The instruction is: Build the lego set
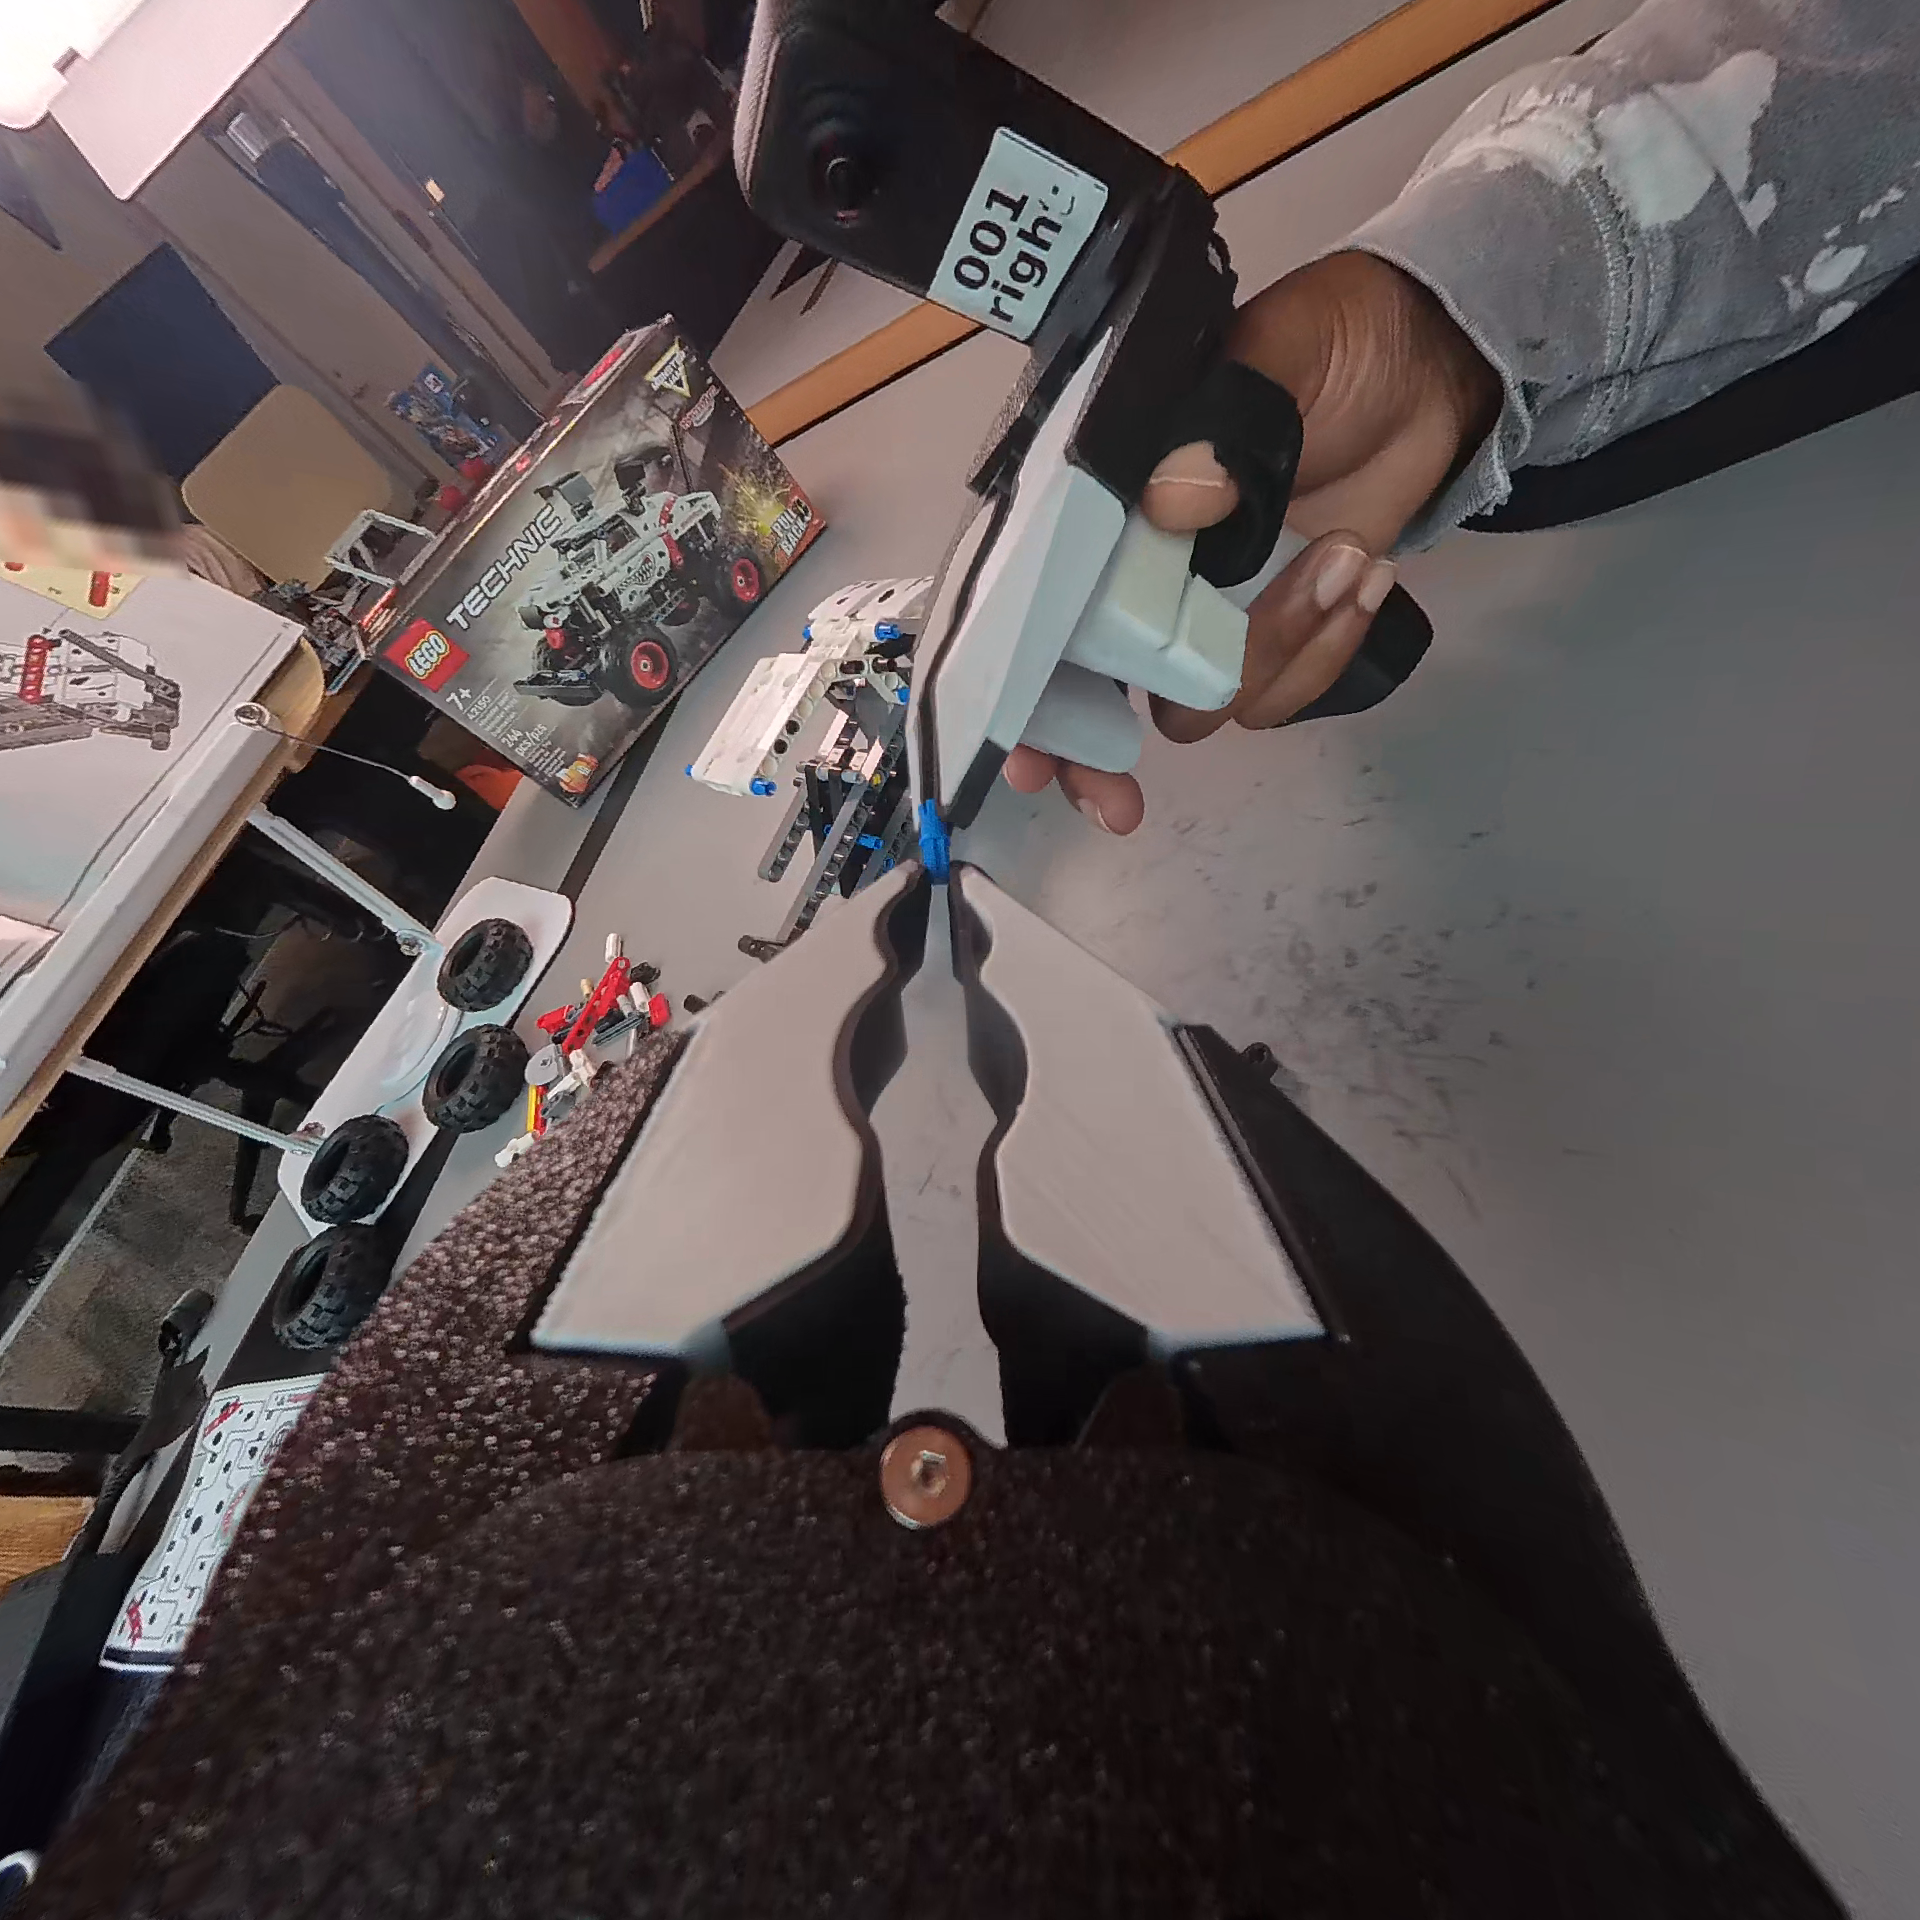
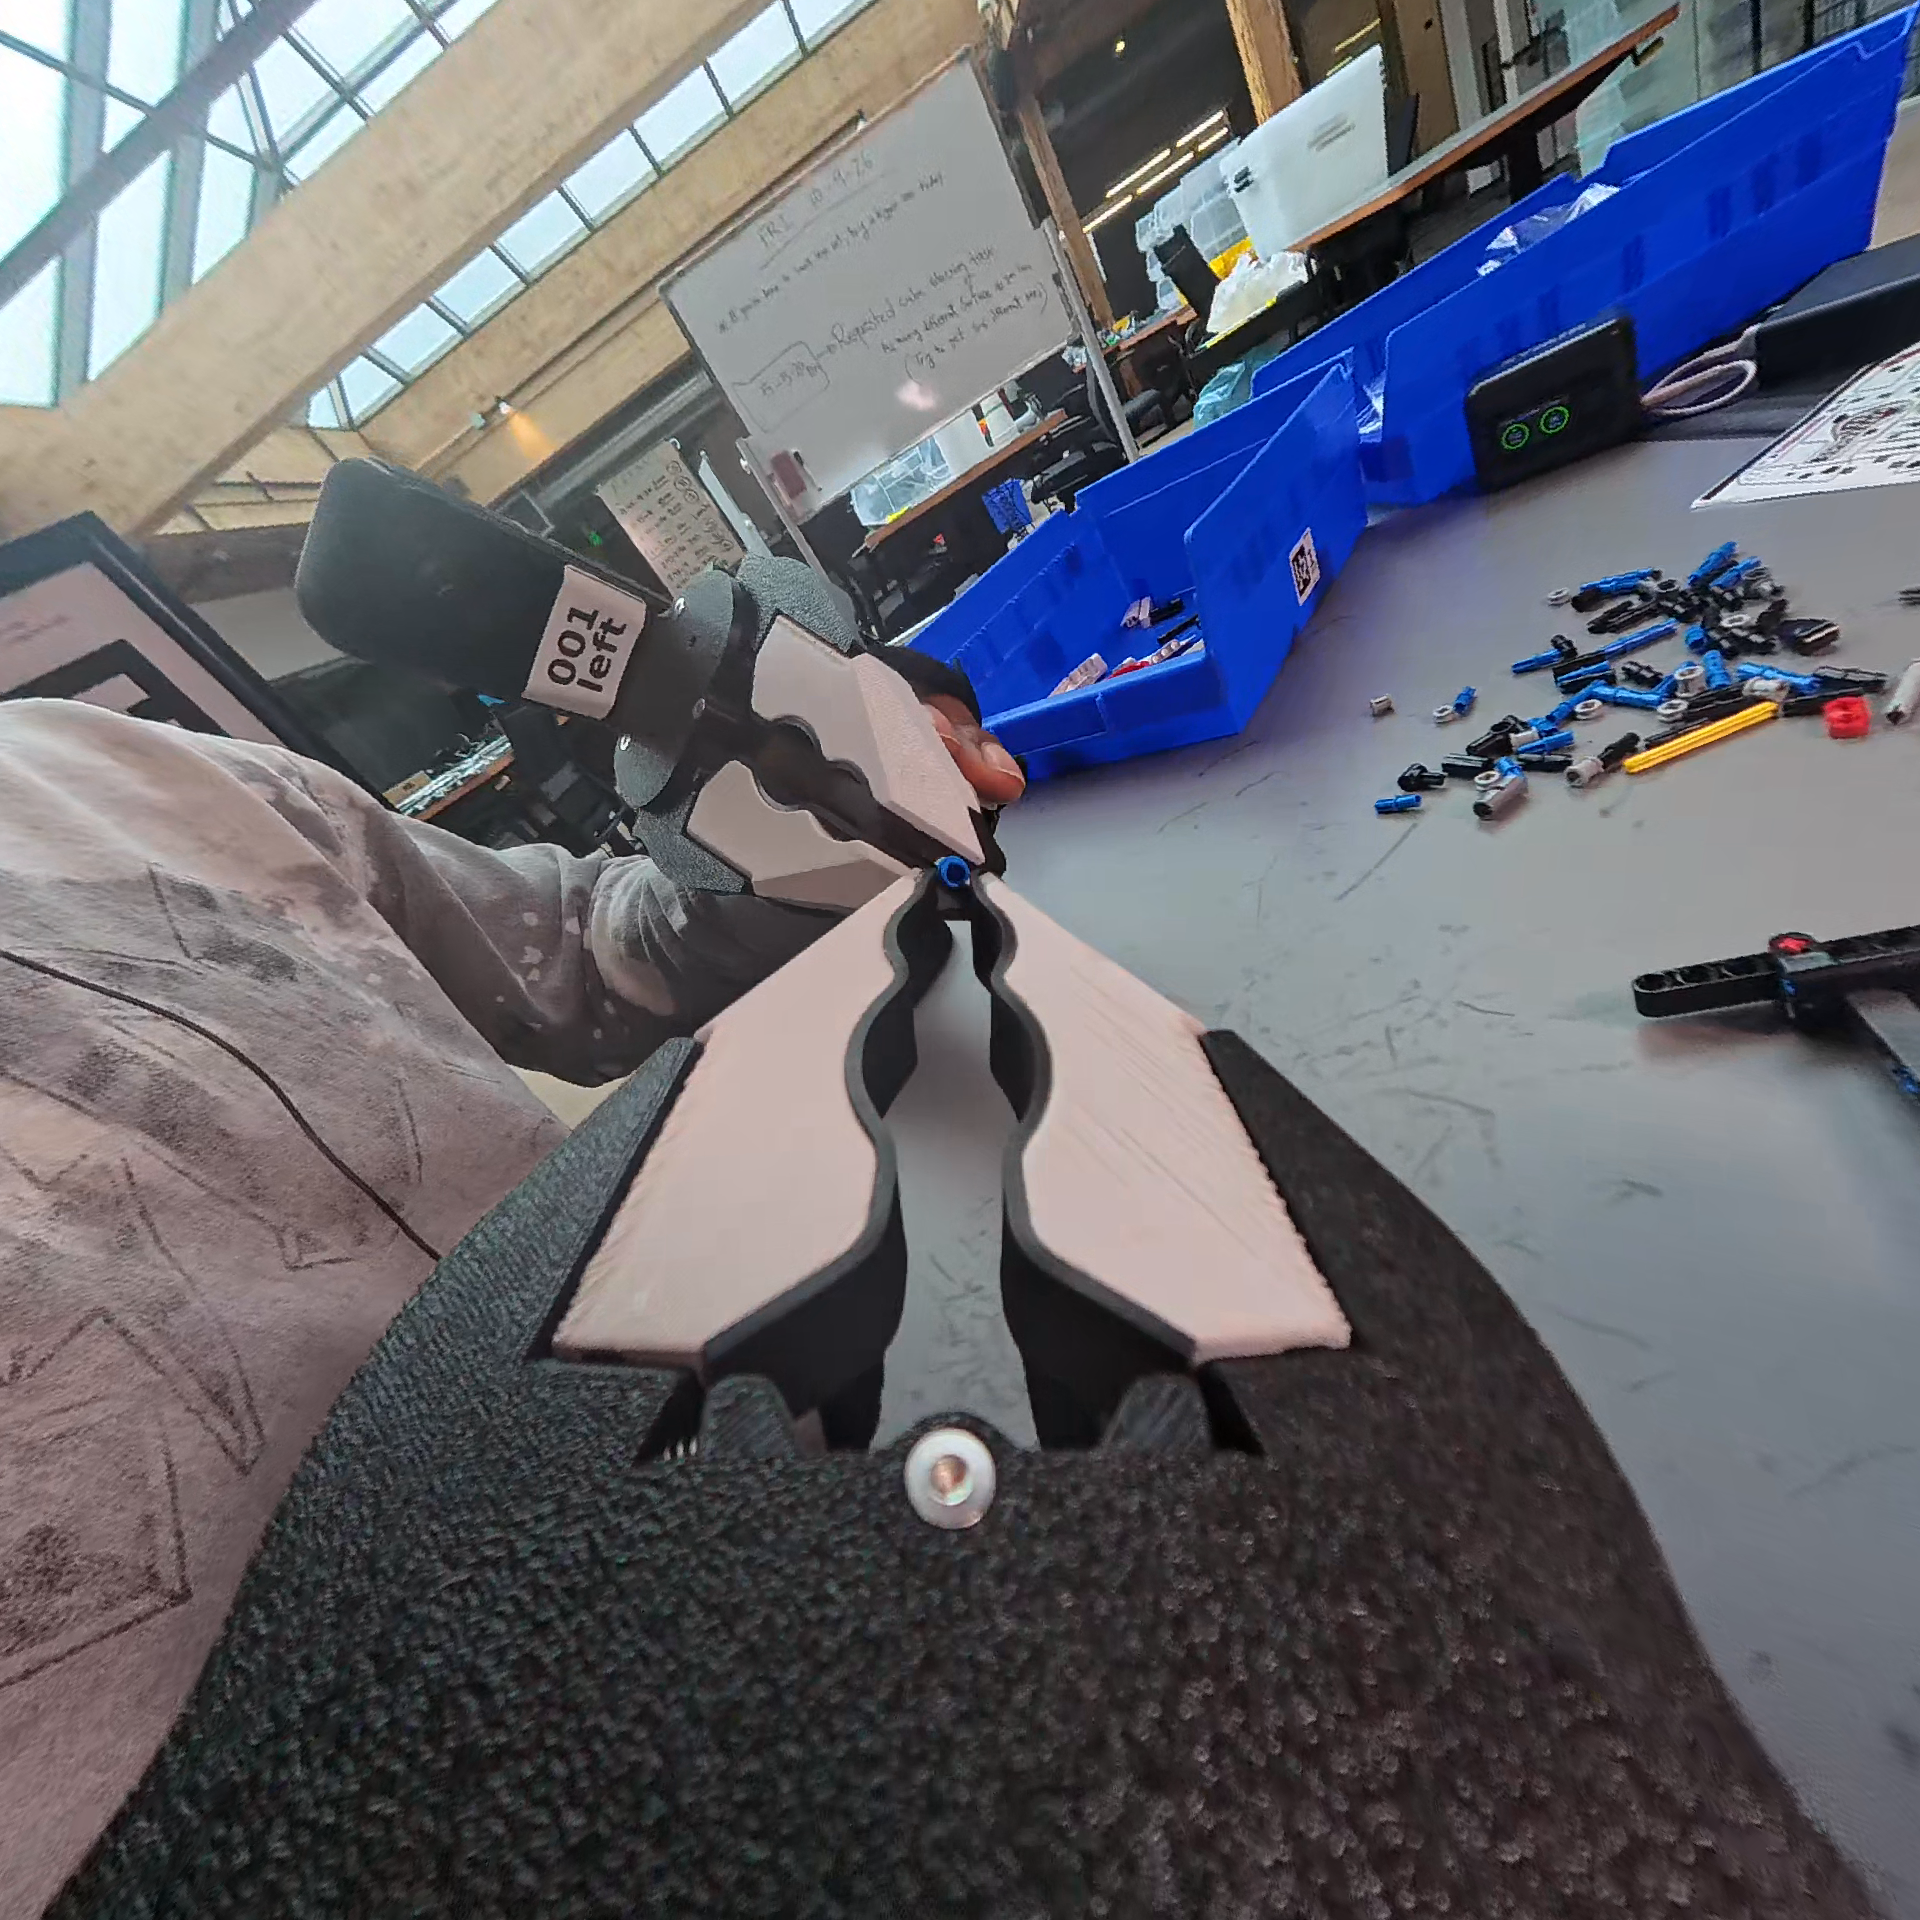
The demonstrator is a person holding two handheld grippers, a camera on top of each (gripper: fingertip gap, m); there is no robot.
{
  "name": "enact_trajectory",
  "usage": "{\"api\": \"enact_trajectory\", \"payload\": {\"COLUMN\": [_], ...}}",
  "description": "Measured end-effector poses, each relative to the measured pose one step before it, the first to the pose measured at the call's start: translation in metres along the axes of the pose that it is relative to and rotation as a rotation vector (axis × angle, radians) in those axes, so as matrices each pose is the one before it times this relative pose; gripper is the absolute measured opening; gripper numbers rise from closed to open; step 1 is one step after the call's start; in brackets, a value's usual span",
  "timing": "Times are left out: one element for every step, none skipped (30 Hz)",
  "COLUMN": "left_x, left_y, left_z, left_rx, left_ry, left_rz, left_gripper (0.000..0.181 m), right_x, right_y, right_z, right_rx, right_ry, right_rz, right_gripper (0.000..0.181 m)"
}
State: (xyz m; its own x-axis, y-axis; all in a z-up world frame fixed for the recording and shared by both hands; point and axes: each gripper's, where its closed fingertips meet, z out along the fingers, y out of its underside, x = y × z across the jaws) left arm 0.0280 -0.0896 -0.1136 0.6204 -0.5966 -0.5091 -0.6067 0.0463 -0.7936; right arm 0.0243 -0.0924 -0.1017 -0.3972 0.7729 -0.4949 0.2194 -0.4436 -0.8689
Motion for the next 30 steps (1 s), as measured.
{"api": "enact_trajectory", "payload": {"left_x": [0.00012, 0.00037, 0.00044, 0.00056, 0.0006, 0.00055, 0.00065, 0.00046, 0.0002, 0.00031, 0.00059, 0.00105, 0.00149, 0.00177, 0.00165, 0.00163, 0.00076, 0.0015, 0.00407, 0.0054, 0.00568, 0.00392, 0.00223, 0.00275, 0.0012, -0.00031, -0.00138, -0.00131, 0.00027, 0.00145], "left_y": [0.00124, 0.0011, 0.00065, 0.00035, 0.00011, 0.0006, 0.00059, 0.00037, 0.00018, 0.00053, 0.00043, 0.00121, 0.00189, 0.00172, 0.00293, 0.00574, 0.00826, 0.00975, 0.00997, 0.00888, 0.00821, 0.00824, 0.00693, 0.00496, 0.00341, 0.00169, 0.00008, -0.00082, -0.001, -0.00093], "left_z": [0.00044, 0.00042, 0.00033, 0.00048, 0.00036, 0.00052, 0.00034, 0.00013, -0.00025, 0.00014, 0.00015, 0.00038, 0.00079, 0.00081, 0.00074, 0.00114, 0.00184, 0.00245, 0.00299, 0.00373, 0.00442, 0.00522, 0.0056, 0.00554, 0.00484, 0.00386, 0.00279, 0.00221, 0.00194, 0.00204], "left_rx": [-0.0077, -0.0062, -0.0043, -0.0028, -0.0017, -0.0045, -0.0041, -0.0032, -0.0008, -0.0031, -0.0015, -0.0042, -0.0044, 0.0019, -0.003, -0.0232, -0.0418, -0.0528, -0.0576, -0.051, -0.0463, -0.0467, -0.0394, -0.0267, -0.0213, -0.0153, -0.0087, -0.0063, -0.0059, -0.0064], "left_ry": [-0.0015, -0.0012, -0.0001, 0.0014, 0.0011, 0.0014, 0.0018, 0.0005, 0.0, 0.0023, 0.0049, 0.0111, 0.0202, 0.0282, 0.0348, 0.038, 0.0309, 0.0319, 0.045, 0.0465, 0.0394, 0.0178, -0.0009, -0.0047, -0.0155, -0.026, -0.0323, -0.0308, -0.0173, -0.0069], "left_rz": [0.0048, 0.0066, 0.0056, 0.0029, 0.0026, 0.0037, 0.004, 0.0035, 0.0028, 0.0, -0.0029, -0.01, -0.0264, -0.0501, -0.0643, -0.065, -0.0645, -0.0677, -0.0757, -0.0795, -0.0712, -0.0602, -0.039, -0.0176, -0.0128, -0.0042, 0.0009, 0.002, 0.0015, -0.0023], "left_gripper": [0.003, 0.003, 0.003, 0.003, 0.003, 0.003, 0.003, 0.003, 0.003, 0.003, 0.003, 0.004, 0.004, 0.005, 0.006, 0.014, 0.022, 0.028, 0.032, 0.038, 0.042, 0.045, 0.047, 0.05, 0.051, 0.051, 0.051, 0.052, 0.053, 0.054], "right_x": [0.00097, 0.00089, 0.00068, 0.00043, -0.00005, -0.00051, -0.00027, 0.0002, 0.001, -0.00017, -0.00064, 0.00041, 0.00107, 0.00126, 0.00126, 0.00353, 0.00529, 0.00635, 0.00721, 0.00634, 0.00525, 0.00462, 0.00416, 0.00315, 0.00233, 0.00128, 0.00029, -0.00074, -0.0011, -0.00114], "right_y": [-0.00047, -0.00025, 0.00022, 0.00108, 0.00159, 0.00146, 0.00139, 0.00101, 0.00031, 0.00037, -0.00001, 0.00069, 0.00175, 0.00214, 0.00149, -0.00019, -0.00092, -0.00103, -0.00077, -0.00082, -0.00055, 0.00017, 0.00072, 0.00125, 0.00176, 0.00191, 0.00175, 0.00188, 0.00252, 0.00275], "right_z": [-0.00039, -0.00031, -0.00016, 0.0003, 0.00065, 0.00088, 0.00117, 0.00087, 0.0003, 0.00014, 0.00021, 0.00006, 0.00021, 0.00015, -0.00025, -0.00152, -0.00269, -0.00366, -0.00404, -0.00398, -0.0035, -0.00304, -0.0024, -0.00169, -0.001, -0.00024, 0.00024, 0.00044, 0.00064, 0.00058], "right_rx": [0.0022, -0.0005, -0.0017, -0.0053, -0.0079, -0.0053, -0.0064, -0.003, 0.001, -0.0019, 0.0005, -0.0029, -0.009, -0.0128, -0.0152, -0.0102, -0.0119, -0.012, -0.011, -0.0048, -0.0026, -0.0044, -0.0052, -0.0075, -0.0103, -0.01, -0.0076, -0.0095, -0.013, -0.0151], "right_ry": [0.0034, 0.0025, 0.0026, 0.0022, 0.0014, -0.0001, 0.0006, 0.0024, 0.0064, -0.0016, -0.0037, 0.0038, 0.0084, 0.0077, 0.0074, 0.0228, 0.0348, 0.0404, 0.0435, 0.037, 0.0281, 0.0241, 0.0221, 0.0172, 0.0123, 0.0069, 0.0021, -0.0022, -0.0029, -0.0016], "right_rz": [0.0056, 0.0058, 0.0043, 0.0011, -0.0028, -0.0024, 0.0005, 0.0011, -0.0014, 0.0024, 0.0001, -0.0084, -0.0148, -0.0163, -0.0185, -0.0295, -0.0415, -0.0423, -0.0405, -0.0322, -0.0183, -0.0107, -0.0095, -0.0081, -0.0057, -0.0049, -0.0035, -0.0027, -0.0045, -0.0084], "right_gripper": [0.006, 0.007, 0.008, 0.009, 0.009, 0.009, 0.008, 0.008, 0.005, 0.005, 0.004, 0.004, 0.004, 0.004, 0.004, 0.004, 0.004, 0.004, 0.004, 0.004, 0.004, 0.004, 0.004, 0.004, 0.004, 0.004, 0.004, 0.004, 0.004, 0.004]}}
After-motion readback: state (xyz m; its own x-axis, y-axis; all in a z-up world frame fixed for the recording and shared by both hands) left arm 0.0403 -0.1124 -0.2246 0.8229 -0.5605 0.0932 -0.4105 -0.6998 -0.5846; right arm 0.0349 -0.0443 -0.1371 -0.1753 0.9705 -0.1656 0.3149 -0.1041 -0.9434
